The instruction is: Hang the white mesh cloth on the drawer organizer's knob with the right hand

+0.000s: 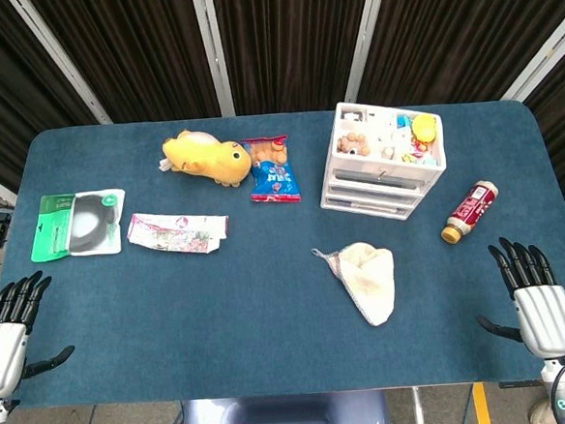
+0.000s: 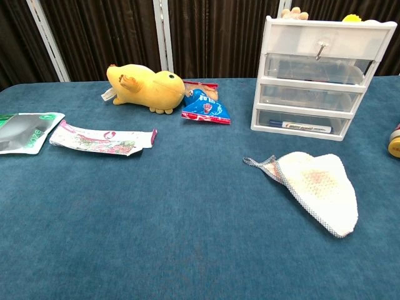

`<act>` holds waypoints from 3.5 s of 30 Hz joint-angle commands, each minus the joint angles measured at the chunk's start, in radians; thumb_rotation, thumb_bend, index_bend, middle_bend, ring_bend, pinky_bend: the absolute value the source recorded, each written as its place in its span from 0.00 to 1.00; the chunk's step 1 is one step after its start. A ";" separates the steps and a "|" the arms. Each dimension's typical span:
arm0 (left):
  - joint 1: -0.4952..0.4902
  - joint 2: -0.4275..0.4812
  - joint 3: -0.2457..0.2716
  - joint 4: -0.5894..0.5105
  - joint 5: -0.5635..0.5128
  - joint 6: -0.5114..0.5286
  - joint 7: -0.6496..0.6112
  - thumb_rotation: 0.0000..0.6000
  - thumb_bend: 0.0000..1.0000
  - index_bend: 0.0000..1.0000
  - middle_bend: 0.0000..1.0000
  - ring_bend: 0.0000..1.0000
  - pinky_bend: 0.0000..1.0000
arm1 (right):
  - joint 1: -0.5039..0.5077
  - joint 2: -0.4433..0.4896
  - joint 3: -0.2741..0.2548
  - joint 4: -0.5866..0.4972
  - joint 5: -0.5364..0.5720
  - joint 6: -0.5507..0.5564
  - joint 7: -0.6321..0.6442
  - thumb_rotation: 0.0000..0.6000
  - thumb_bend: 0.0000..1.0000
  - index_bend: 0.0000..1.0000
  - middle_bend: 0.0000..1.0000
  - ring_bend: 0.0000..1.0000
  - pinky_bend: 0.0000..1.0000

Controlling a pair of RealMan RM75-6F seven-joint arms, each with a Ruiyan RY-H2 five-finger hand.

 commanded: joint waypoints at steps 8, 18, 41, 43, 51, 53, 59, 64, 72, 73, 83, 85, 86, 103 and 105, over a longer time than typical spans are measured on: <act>0.001 0.000 0.001 -0.002 0.005 0.004 0.000 1.00 0.00 0.00 0.00 0.00 0.00 | 0.000 0.001 -0.001 -0.011 -0.006 0.002 0.002 1.00 0.02 0.00 0.00 0.00 0.07; 0.001 0.004 0.003 -0.005 0.012 0.006 -0.016 1.00 0.00 0.00 0.00 0.00 0.00 | 0.025 0.012 0.015 -0.125 -0.005 -0.023 -0.046 1.00 0.01 0.06 0.41 0.43 0.65; -0.003 0.023 0.009 -0.021 0.011 -0.007 -0.052 1.00 0.00 0.00 0.00 0.00 0.00 | 0.301 -0.329 0.146 -0.193 0.507 -0.350 -0.584 1.00 0.02 0.23 0.93 0.93 0.99; -0.004 0.024 0.008 -0.022 0.010 -0.009 -0.054 1.00 0.00 0.00 0.00 0.00 0.00 | 0.319 -0.353 0.161 -0.164 0.536 -0.353 -0.592 1.00 0.04 0.26 0.93 0.93 0.99; -0.009 0.028 0.008 -0.028 -0.001 -0.024 -0.064 1.00 0.00 0.00 0.00 0.00 0.00 | 0.378 -0.444 0.191 -0.029 0.614 -0.373 -0.575 1.00 0.07 0.30 0.94 0.93 0.99; -0.010 0.029 0.007 -0.031 -0.002 -0.025 -0.065 1.00 0.00 0.00 0.00 0.00 0.00 | 0.394 -0.470 0.196 0.011 0.631 -0.379 -0.575 1.00 0.07 0.30 0.94 0.93 0.99; -0.012 0.032 0.005 -0.034 -0.013 -0.033 -0.069 1.00 0.00 0.00 0.00 0.00 0.00 | 0.427 -0.514 0.194 0.076 0.681 -0.396 -0.585 1.00 0.08 0.28 0.94 0.93 0.99; -0.013 0.033 0.005 -0.036 -0.015 -0.035 -0.071 1.00 0.00 0.00 0.00 0.00 0.00 | 0.447 -0.543 0.196 0.118 0.703 -0.405 -0.576 1.00 0.19 0.31 0.94 0.93 0.99; -0.014 0.034 0.005 -0.039 -0.018 -0.039 -0.075 1.00 0.00 0.00 0.00 0.00 0.00 | 0.463 -0.569 0.192 0.162 0.685 -0.395 -0.539 1.00 0.46 0.58 0.97 0.96 1.00; -0.014 0.035 0.006 -0.039 -0.018 -0.039 -0.076 1.00 0.00 0.00 0.00 0.00 0.00 | 0.462 -0.569 0.190 0.163 0.681 -0.393 -0.533 1.00 0.47 0.61 0.98 0.96 1.00; -0.012 0.035 0.009 -0.042 -0.012 -0.037 -0.078 1.00 0.00 0.00 0.00 0.00 0.00 | 0.433 -0.519 0.173 0.095 0.507 -0.310 -0.383 1.00 0.48 0.73 0.99 0.97 1.00; -0.012 0.035 0.009 -0.043 -0.011 -0.035 -0.079 1.00 0.00 0.00 0.00 0.00 0.00 | 0.422 -0.503 0.174 0.075 0.443 -0.272 -0.329 1.00 0.48 0.74 0.99 0.97 1.00; -0.012 0.035 0.008 -0.042 -0.011 -0.034 -0.079 1.00 0.00 0.00 0.00 0.00 0.00 | 0.416 -0.495 0.172 0.068 0.411 -0.254 -0.301 1.00 0.48 0.74 0.99 0.97 1.00; -0.010 0.025 0.006 -0.041 -0.005 -0.024 -0.068 1.00 0.00 0.00 0.00 0.00 0.00 | 0.339 -0.355 0.184 -0.111 0.278 -0.126 -0.151 1.00 0.48 0.74 0.99 0.97 1.00; -0.010 0.024 0.005 -0.041 -0.004 -0.023 -0.067 1.00 0.00 0.00 0.00 0.00 0.00 | 0.338 -0.348 0.194 -0.112 0.295 -0.131 -0.153 1.00 0.48 0.74 0.99 0.97 1.00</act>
